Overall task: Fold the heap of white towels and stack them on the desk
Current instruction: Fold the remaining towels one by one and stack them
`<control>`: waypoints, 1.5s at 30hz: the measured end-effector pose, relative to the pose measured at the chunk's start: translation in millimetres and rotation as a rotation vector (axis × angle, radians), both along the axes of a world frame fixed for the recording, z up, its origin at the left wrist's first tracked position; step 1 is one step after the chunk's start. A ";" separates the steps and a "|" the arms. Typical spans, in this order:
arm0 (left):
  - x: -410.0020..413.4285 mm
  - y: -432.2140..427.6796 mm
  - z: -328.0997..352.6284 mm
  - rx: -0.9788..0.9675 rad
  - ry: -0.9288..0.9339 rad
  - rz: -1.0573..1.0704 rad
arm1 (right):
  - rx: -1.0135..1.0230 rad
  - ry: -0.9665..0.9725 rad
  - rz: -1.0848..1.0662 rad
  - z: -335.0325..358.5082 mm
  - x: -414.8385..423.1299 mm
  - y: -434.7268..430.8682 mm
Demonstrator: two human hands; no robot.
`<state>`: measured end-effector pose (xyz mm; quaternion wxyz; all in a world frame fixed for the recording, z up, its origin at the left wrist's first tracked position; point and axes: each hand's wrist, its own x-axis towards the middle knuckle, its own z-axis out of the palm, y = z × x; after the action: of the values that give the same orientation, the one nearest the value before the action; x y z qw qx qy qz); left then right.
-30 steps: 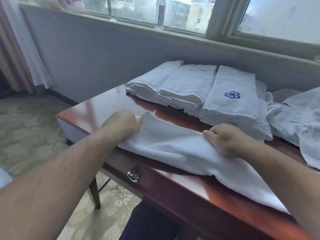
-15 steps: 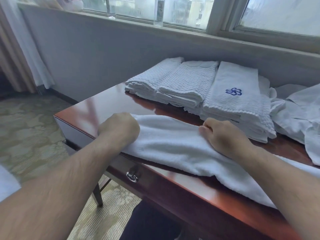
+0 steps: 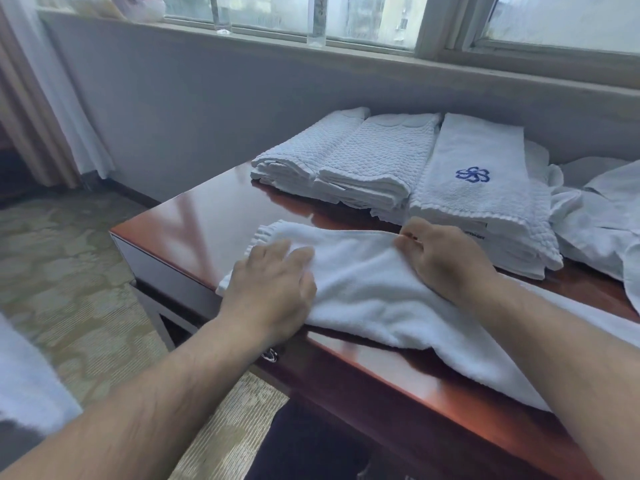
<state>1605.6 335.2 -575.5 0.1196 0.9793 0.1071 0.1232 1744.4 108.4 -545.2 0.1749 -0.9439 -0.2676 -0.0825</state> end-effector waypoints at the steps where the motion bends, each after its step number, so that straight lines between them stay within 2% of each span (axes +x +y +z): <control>1: 1.0 1.9 -1.2 0.009 0.056 0.016 | -0.070 0.034 -0.031 0.1 1.2 1.6; 3: 2.7 6.7 -0.2 -0.035 0.114 0.080 | -0.161 0.058 -0.101 -1.0 2.5 3.3; 7: 12.3 16.0 0.4 -0.237 0.059 0.220 | -0.137 -0.059 -0.127 -4.9 -4.6 4.1; 11: 29.0 29.8 2.9 -0.117 0.089 0.127 | -0.056 0.006 -0.005 -4.6 -18.9 3.6; 13: 35.6 34.3 7.8 -0.041 0.031 0.093 | -0.092 -0.112 0.012 -2.2 -27.3 -2.0; 15: 36.3 29.2 12.3 -0.028 -0.095 0.026 | -0.032 -0.194 -0.017 1.3 -41.1 -10.9; 17: 33.7 15.7 14.0 -0.106 -0.159 -0.138 | -0.008 -0.119 -0.067 -0.4 -54.3 -24.5; 19: 31.1 -0.4 11.1 -0.131 -0.027 -0.270 | -0.110 0.060 -0.107 -8.2 -64.7 -37.5; 21: 30.2 -9.6 6.7 0.001 0.165 -0.251 | -0.261 0.199 -0.068 -16.2 -70.0 -47.8; 23: 28.4 -14.3 7.3 0.078 0.231 -0.170 | -0.308 0.234 -0.059 -16.1 -73.4 -52.3; 28: 19.0 -44.5 15.2 0.024 0.246 -0.116 | -0.275 0.264 -0.230 -1.7 -85.8 -69.8; 31: 21.7 -80.5 20.5 0.035 0.175 -0.230 | -0.224 0.258 -0.284 2.3 -95.2 -101.9; 36: 46.8 -171.0 26.8 0.021 0.147 -0.478 | -0.067 0.251 -0.526 1.5 -122.1 -190.0; 39: 55.4 -227.7 26.5 -0.023 0.065 -0.687 | -0.106 0.271 -0.751 -2.1 -134.4 -251.8; 41: 52.2 -254.2 18.6 0.014 0.009 -0.784 | -0.166 0.287 -0.868 -5.0 -139.1 -286.6; 45: 51.0 -269.0 -1.2 0.098 0.103 -0.802 | -0.174 0.282 -0.896 -13.7 -140.2 -323.0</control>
<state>1656.6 66.1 -576.7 0.1058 0.9528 -0.2837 0.0225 1604.2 -214.6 -558.9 0.0772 -0.9795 0.1862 0.0017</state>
